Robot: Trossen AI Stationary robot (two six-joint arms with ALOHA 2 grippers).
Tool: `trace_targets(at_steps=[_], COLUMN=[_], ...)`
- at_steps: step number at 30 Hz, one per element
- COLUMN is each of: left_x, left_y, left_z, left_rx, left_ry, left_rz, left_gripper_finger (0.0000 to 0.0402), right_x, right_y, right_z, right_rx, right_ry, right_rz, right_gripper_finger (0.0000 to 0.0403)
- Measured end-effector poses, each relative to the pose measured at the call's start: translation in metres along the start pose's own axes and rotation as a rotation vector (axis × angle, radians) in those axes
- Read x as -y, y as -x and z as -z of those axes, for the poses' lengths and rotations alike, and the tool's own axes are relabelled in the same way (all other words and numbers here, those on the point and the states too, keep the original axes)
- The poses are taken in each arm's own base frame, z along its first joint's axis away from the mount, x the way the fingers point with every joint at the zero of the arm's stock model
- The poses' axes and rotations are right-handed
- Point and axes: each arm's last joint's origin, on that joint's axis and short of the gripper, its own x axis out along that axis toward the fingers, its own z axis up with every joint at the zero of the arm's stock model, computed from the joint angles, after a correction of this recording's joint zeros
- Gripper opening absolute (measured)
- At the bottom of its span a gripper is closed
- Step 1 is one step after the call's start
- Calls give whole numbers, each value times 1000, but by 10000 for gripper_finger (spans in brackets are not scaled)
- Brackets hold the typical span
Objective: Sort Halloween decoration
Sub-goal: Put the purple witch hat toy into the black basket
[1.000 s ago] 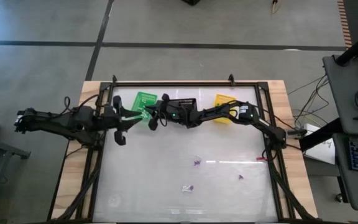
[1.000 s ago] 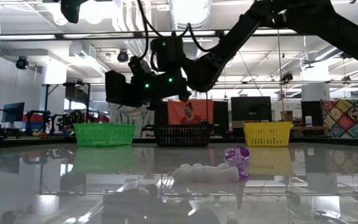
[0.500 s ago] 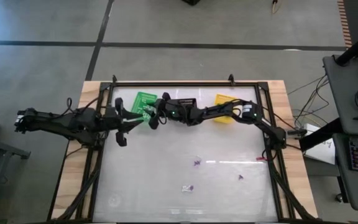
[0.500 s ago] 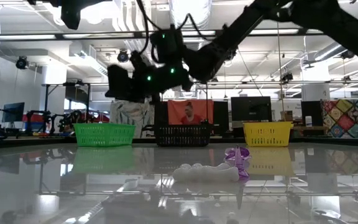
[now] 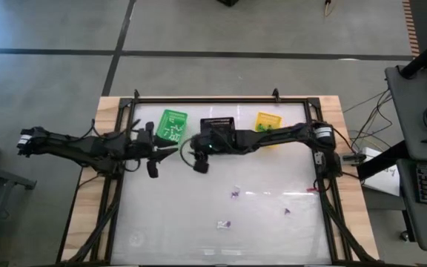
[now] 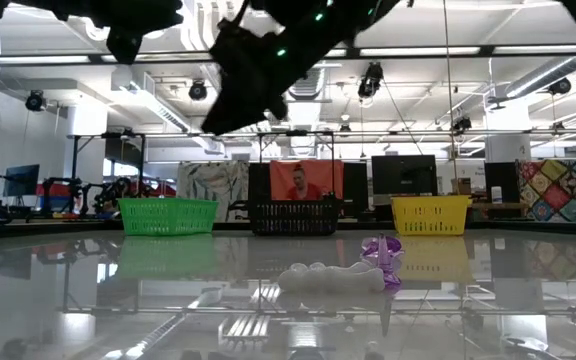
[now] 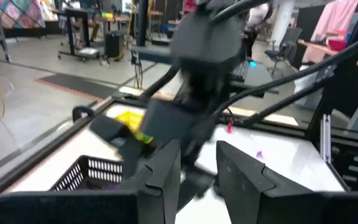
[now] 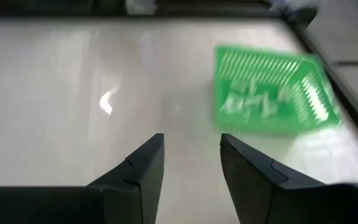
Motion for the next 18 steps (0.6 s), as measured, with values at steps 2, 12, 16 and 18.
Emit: trace_targets(at_steps=[2,12,16,18], left_x=[2,14,19,20], left_y=[-5,-32,-45,-50], left_z=[3,26,34,37], left_rx=[-20,-143,-154,-155], left_ry=[3,-13,-18,-20], left_rz=[8,17,21,21], left_gripper_finger=[86,86,86,86], right_x=[-9,-49,-55,-57], right_y=[15,92,120,132], right_z=[5,47,64,71], right_rx=[-71,-290,-375,-435], right_ry=[20,-80,-228,-308], right_rz=[-21,-92,-74,-50], right_gripper_finger=[144,139,141,141])
